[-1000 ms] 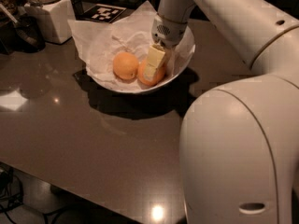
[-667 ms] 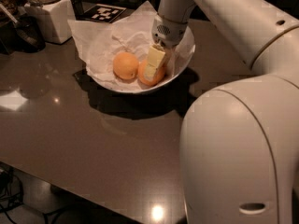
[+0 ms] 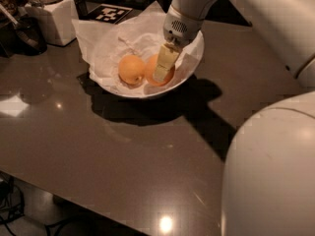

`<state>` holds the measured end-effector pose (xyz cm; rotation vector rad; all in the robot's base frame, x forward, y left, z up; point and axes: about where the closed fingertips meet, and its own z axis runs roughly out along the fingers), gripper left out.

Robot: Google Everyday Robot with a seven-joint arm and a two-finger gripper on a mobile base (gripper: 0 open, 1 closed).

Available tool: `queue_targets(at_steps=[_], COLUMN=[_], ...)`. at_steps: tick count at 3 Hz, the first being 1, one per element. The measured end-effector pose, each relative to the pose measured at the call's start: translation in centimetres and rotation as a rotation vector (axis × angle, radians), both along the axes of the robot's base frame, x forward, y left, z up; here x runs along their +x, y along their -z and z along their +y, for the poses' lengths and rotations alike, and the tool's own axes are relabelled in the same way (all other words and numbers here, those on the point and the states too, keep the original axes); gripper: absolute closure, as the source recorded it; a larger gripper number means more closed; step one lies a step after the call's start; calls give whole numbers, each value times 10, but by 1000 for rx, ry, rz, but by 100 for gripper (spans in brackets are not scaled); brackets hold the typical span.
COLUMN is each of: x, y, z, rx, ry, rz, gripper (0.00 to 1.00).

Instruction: Pick orange from white bowl

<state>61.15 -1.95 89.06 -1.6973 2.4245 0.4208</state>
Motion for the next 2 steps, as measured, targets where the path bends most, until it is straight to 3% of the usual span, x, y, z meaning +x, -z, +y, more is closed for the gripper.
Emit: queue_targets(at_steps=[2], x=[-50], y=[-50], z=[5], rx=[115], ry=[-188], rz=[-77], gripper=[100])
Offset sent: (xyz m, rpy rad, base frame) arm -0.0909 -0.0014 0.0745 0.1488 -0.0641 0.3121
